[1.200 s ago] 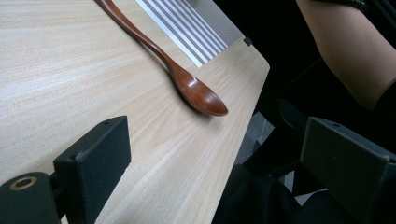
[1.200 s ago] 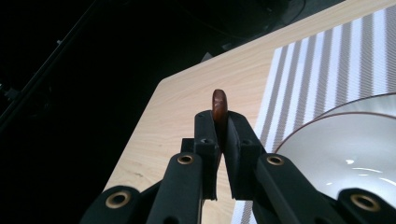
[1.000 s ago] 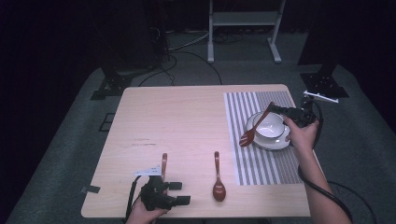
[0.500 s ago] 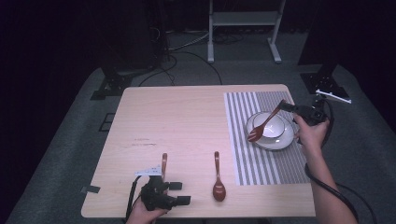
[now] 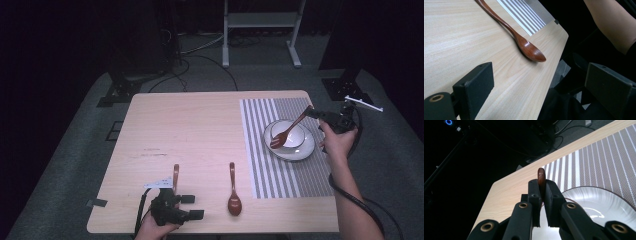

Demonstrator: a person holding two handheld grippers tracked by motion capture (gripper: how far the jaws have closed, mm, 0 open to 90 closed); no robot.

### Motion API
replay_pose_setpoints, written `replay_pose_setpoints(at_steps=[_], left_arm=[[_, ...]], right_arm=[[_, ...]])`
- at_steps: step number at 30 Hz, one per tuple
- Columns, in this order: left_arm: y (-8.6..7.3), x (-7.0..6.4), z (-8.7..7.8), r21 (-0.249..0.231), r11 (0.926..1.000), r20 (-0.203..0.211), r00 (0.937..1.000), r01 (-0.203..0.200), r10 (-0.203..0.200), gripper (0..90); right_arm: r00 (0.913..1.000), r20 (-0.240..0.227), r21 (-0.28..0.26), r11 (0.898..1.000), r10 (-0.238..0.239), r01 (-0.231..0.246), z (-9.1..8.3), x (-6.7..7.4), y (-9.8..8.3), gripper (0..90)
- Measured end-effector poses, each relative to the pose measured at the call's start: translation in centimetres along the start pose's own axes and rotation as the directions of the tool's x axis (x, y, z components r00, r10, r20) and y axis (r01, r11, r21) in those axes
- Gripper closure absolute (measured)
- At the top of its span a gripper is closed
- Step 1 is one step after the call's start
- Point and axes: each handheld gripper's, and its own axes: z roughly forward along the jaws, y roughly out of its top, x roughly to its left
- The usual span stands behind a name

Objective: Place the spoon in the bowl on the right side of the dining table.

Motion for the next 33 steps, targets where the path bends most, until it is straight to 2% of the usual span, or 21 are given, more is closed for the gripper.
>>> replay_pose_setpoints(at_steps=[12,19,24,26,33], left_arm=[[0.0,-0.1,0.1,-0.002,1.0,0.002,1.0,-0.005,0.005,7.1],[0.0,-0.1,0.1,0.002,1.0,0.002,1.0,-0.006,0.006,7.1],[0.0,-0.1,0.2,0.005,1.0,0.003,1.0,-0.007,0.007,7.1],[0.0,-0.1,0.2,0.002,1.0,0.003,1.0,-0.005,0.005,7.1],[0.0,-0.1,0.1,0.0,1.0,0.002,1.0,-0.006,0.006,7.2]], right_arm=[[0.9998,0.019,-0.037,0.999,0.006,-0.006,-0.7,-0.5,0.4,83.6],[0.9991,0.029,-0.067,0.997,0.03,-0.028,-1.3,-1.2,0.6,83.6],[0.9978,0.048,-0.096,0.995,0.045,-0.04,-1.7,-1.8,0.5,83.7],[0.9967,0.07,-0.096,0.995,0.04,-0.033,-1.7,-2.0,0.4,83.6],[0.9934,0.099,-0.1,0.994,0.057,-0.047,-1.4,-3.1,-0.1,83.6]])
